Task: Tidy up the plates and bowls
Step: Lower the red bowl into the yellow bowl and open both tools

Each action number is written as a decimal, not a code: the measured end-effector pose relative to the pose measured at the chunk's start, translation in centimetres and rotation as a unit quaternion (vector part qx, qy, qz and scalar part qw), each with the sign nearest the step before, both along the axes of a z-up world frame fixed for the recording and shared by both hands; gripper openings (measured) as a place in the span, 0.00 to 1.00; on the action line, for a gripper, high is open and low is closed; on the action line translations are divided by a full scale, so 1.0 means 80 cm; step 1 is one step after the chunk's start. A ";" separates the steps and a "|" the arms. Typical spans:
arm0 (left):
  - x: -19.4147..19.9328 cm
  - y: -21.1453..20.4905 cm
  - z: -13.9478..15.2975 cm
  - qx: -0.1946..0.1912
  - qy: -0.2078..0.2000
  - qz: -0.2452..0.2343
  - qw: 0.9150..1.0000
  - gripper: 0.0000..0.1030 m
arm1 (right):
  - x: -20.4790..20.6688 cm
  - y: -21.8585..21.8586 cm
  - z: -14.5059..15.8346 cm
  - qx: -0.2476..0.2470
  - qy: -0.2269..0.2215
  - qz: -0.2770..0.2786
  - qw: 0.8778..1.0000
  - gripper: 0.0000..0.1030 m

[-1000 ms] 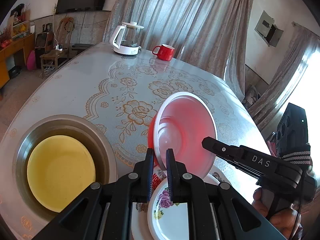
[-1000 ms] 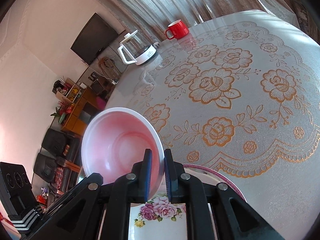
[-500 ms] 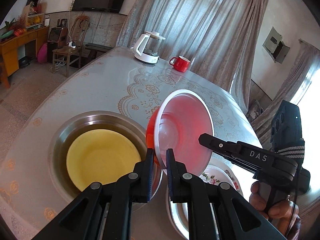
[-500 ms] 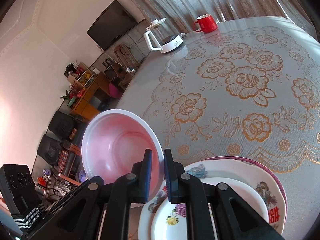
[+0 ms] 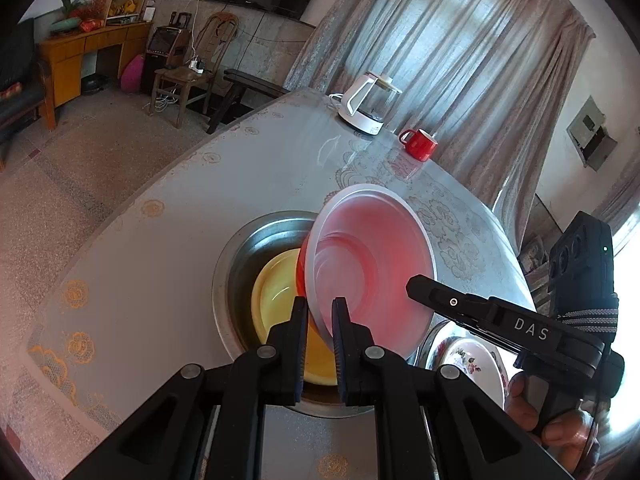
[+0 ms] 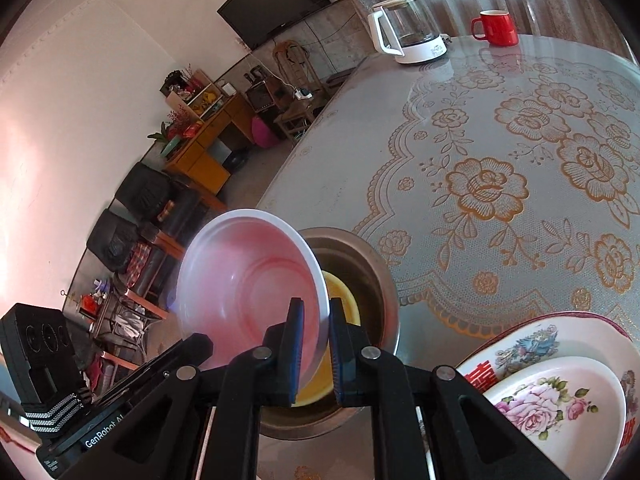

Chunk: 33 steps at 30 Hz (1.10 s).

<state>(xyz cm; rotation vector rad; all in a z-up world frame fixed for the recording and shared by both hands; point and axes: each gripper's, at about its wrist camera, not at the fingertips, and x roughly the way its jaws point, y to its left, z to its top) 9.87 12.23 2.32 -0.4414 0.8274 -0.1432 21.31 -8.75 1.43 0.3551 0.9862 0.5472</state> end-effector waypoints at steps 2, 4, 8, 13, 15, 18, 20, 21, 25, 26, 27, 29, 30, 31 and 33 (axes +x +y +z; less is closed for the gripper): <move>-0.001 0.003 -0.004 -0.001 0.004 0.002 1.000 0.11 | 0.000 0.003 -0.004 -0.001 0.005 0.001 1.000 0.11; 0.000 0.006 -0.008 -0.005 0.007 0.003 1.000 0.12 | -0.001 0.004 -0.007 -0.003 0.008 0.004 1.000 0.11; 0.000 0.007 -0.012 -0.008 0.014 0.004 1.000 0.11 | -0.003 0.008 -0.009 -0.005 0.011 0.008 1.000 0.13; 0.002 0.007 -0.019 -0.008 0.026 0.005 1.000 0.12 | -0.005 0.010 -0.016 -0.006 0.019 0.010 1.000 0.13; 0.004 0.006 -0.022 -0.006 0.032 0.004 0.999 0.12 | -0.005 0.011 -0.019 -0.007 0.023 0.010 1.000 0.13; 0.005 0.005 -0.025 0.000 0.033 0.007 0.999 0.15 | -0.005 0.011 -0.023 -0.007 0.028 0.009 1.000 0.20; 0.006 0.004 -0.026 0.004 0.033 0.008 0.999 0.15 | -0.004 0.010 -0.026 -0.013 0.031 0.005 0.999 0.22; 0.006 0.003 -0.026 0.007 0.032 0.009 0.999 0.15 | -0.005 0.010 -0.027 -0.013 0.032 0.004 0.999 0.22; 0.006 0.003 -0.027 0.019 0.029 0.014 0.999 0.15 | -0.006 0.010 -0.027 -0.014 0.030 0.004 0.999 0.22; 0.007 0.001 -0.027 0.029 0.026 0.016 0.999 0.19 | -0.007 0.009 -0.027 -0.012 0.029 0.003 0.999 0.22; 0.008 0.000 -0.029 0.037 0.027 0.016 0.999 0.22 | -0.007 0.008 -0.027 -0.012 0.028 0.002 1.000 0.22; 0.011 -0.001 -0.033 0.036 0.031 0.012 0.999 0.23 | -0.007 0.007 -0.028 -0.014 0.027 0.000 1.000 0.22; 0.012 -0.002 -0.034 0.038 0.031 0.013 0.999 0.23 | -0.008 0.007 -0.028 -0.014 0.026 0.000 1.000 0.22; 0.012 -0.003 -0.034 0.044 0.029 0.016 0.998 0.23 | -0.009 0.007 -0.027 -0.017 0.024 -0.001 1.000 0.22; 0.012 -0.004 -0.033 0.053 0.025 0.021 0.998 0.23 | -0.011 0.007 -0.025 -0.022 0.017 0.000 1.000 0.22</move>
